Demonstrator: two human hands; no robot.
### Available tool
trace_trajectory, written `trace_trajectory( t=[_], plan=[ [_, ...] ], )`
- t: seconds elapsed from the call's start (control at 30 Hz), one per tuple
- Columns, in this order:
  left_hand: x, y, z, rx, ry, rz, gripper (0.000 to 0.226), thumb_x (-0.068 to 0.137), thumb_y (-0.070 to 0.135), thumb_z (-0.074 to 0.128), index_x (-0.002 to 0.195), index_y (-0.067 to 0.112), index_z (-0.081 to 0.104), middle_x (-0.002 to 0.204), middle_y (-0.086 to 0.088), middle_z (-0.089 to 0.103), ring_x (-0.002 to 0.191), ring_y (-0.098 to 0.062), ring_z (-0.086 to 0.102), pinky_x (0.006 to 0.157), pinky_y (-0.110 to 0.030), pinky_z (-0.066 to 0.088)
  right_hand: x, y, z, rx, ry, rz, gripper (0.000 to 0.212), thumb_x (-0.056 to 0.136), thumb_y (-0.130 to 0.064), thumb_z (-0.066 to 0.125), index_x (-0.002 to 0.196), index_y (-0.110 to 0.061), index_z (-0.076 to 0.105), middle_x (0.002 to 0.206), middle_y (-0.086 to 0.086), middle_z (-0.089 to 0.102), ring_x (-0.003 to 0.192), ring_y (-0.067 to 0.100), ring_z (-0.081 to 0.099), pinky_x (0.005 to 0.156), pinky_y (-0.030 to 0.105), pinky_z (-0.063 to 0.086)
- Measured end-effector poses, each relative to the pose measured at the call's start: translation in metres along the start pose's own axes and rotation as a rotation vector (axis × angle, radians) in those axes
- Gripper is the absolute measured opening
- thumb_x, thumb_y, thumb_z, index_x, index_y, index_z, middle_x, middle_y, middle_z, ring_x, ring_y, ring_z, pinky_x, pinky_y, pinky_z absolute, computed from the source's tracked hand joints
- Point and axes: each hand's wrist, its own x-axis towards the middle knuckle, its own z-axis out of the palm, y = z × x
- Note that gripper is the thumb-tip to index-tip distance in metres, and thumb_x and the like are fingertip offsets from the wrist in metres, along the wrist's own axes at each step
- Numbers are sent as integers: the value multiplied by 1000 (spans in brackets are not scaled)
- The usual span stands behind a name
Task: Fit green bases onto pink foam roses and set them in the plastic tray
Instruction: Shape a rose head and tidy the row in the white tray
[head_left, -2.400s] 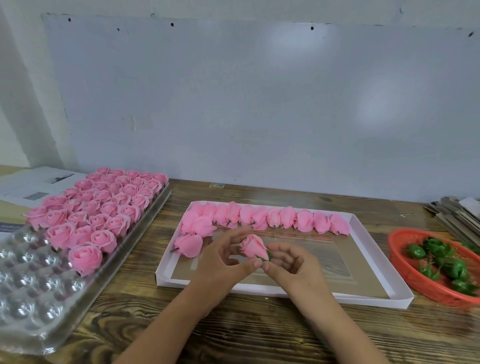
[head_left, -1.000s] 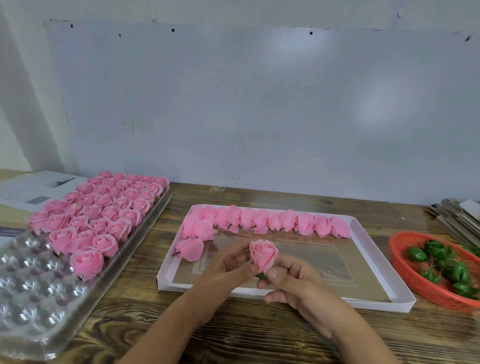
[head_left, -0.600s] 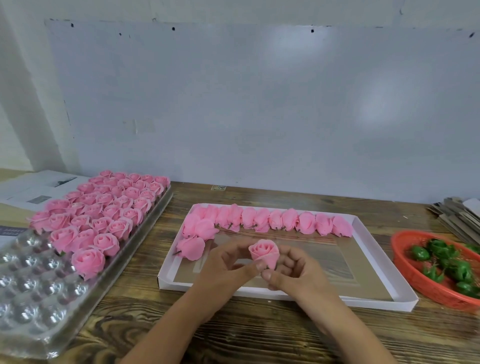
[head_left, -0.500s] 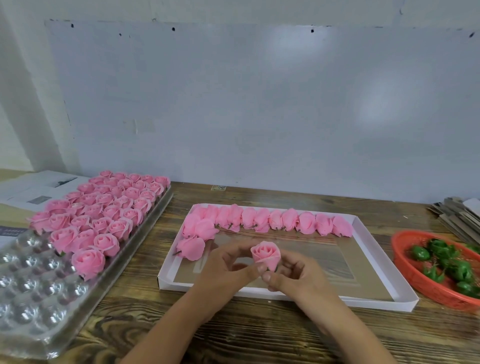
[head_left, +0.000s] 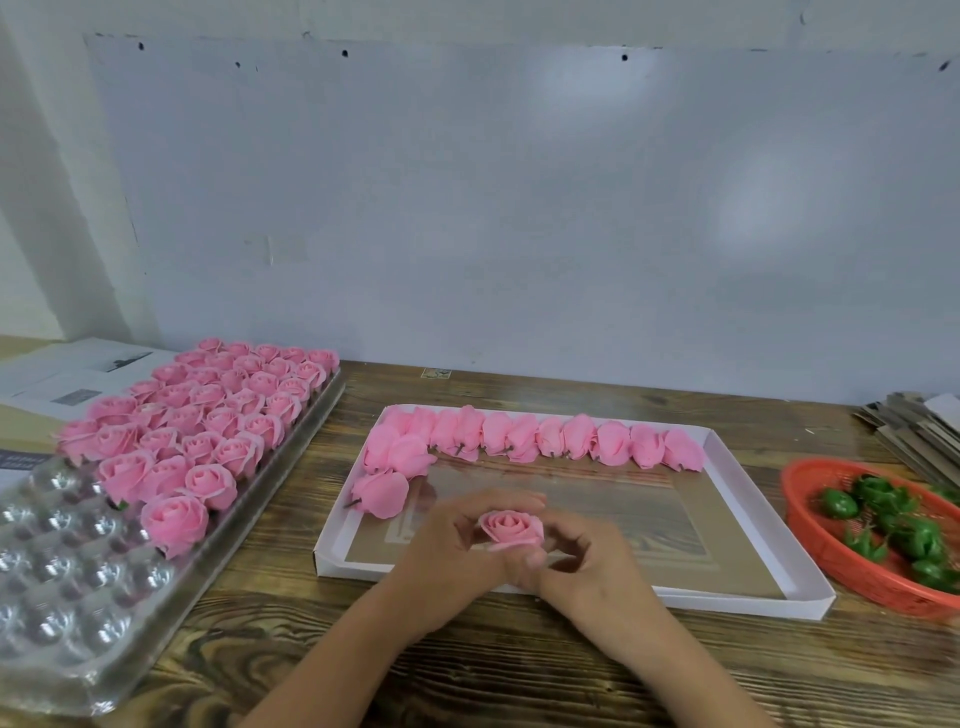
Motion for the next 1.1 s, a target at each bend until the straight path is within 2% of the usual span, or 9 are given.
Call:
trace_trajectory(
  t=[0.07,0.13,0.23,0.33,0.43,0.6,0.77,0.93,1.1],
  plan=[
    [1,-3,0,26,-24,-26,48,75,36,87,119,41,69,119,6,72,114,-15,66,92,-29,55,1,3,3,49,53,-10,38,67,-22,74,96,-46,72,91,-9,76,83,3,69,71,21,55],
    [2,-5,0,32,-24,-22,56,73,42,88,123,45,64,123,8,70,120,-15,63,97,-35,53,2,5,2,102,119,2,41,63,-18,76,94,-43,68,95,-11,75,86,4,69,74,15,52],
    [2,-2,1,-30,22,3,51,76,56,81,122,43,66,125,6,69,121,-17,63,97,-39,55,2,5,1,33,194,17,42,61,-35,87,93,-46,62,89,-8,72,77,8,65,66,14,50],
    [1,1,2,-34,53,26,40,80,60,75,115,40,72,122,5,72,116,-17,66,92,-31,57,2,7,4,-68,181,20,44,59,-45,84,94,-52,58,84,-9,69,64,3,58,56,12,45],
    [1,1,4,16,38,45,32,80,60,74,108,45,75,124,13,71,119,-12,65,95,-25,54,0,7,7,-174,147,-13,44,57,-61,71,97,-64,56,88,-21,69,74,2,63,62,15,50],
    [2,-2,4,79,-5,25,43,78,50,77,120,51,67,122,19,70,118,-5,63,95,-21,53,-2,6,5,-206,146,-48,25,64,-62,64,89,-58,65,84,-23,71,78,0,64,63,13,48],
    [0,-1,6,31,19,72,46,77,51,80,122,45,67,124,11,70,120,-13,63,97,-25,53,-1,9,2,-286,189,-23,43,60,-62,59,87,-32,71,72,-4,69,65,10,59,58,27,47],
    [0,-3,8,32,63,61,31,80,41,79,110,44,74,120,11,73,114,-11,67,94,-22,53,-2,8,4,-323,191,-66,31,66,-62,56,89,-43,65,71,-4,68,68,11,60,59,26,47],
    [1,-5,3,51,58,46,34,80,32,80,112,40,74,117,8,74,113,-14,67,93,-24,54,0,9,3,-220,80,-46,25,71,-48,63,95,-45,68,77,-10,68,72,4,60,62,15,48]
  ],
)
